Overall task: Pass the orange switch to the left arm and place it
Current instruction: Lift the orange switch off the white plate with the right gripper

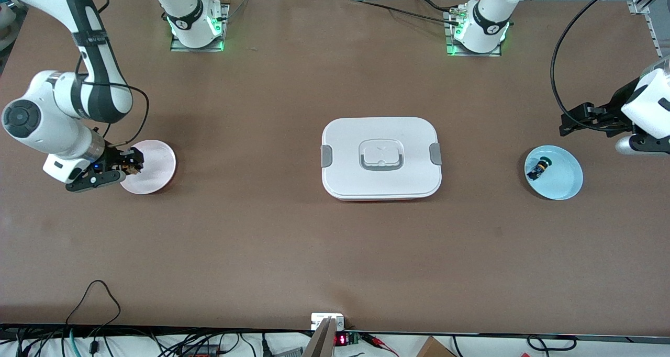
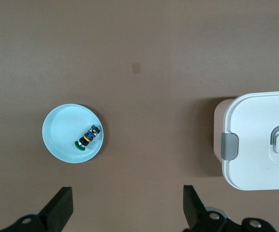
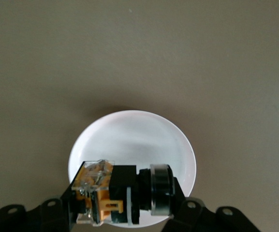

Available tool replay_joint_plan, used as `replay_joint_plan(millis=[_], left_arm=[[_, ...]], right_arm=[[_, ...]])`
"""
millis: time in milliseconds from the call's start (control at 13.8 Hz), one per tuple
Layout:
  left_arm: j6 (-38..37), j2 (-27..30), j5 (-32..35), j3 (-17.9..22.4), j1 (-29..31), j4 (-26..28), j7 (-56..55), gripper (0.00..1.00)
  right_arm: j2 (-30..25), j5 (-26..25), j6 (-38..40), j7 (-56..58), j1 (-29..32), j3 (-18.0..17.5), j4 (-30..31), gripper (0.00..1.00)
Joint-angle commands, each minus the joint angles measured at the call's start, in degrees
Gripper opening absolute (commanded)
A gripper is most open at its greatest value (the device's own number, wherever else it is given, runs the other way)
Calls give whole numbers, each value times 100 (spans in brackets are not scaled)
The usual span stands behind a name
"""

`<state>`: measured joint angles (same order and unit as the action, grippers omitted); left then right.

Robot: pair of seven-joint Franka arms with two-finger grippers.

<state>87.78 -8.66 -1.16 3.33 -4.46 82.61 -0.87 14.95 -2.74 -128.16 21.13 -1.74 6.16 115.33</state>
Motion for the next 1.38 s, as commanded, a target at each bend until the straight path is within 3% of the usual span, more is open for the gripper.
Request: replay_joint_plan(millis=[0,291,581,727,872,1090,1308], left_arm=[[-95,-92,160,1,-29,-210,-27,100],[-95,-101,160,9,-29,-210,-18,100],[-95,-101,160,9,-38,-210,-18,100],[-95,-101,160,1,-29,-210,-27,100],[-95,-101,160,9,-38,-210,-18,100],[-8,-109,221,1,-47,-219,8,100],[151,-144,1053,-8,-563,-236,8,100]], right_arm=[[-220,106,964,215,-230,-193,-596,23],[-308,792,1951,635,-352,-343,-1520,23],[-396,1080,2058,954,-695,-378,-1995,22],[-396,1485,2067,1155,-757,-579,-2180,21],[-396,1557,1979,1715,-775,-860,-2321,20],[-361,2696,1944,2849,-819,-950,-2418,19],[-343,3285,1769,4062,-898,-950,-2445,19]])
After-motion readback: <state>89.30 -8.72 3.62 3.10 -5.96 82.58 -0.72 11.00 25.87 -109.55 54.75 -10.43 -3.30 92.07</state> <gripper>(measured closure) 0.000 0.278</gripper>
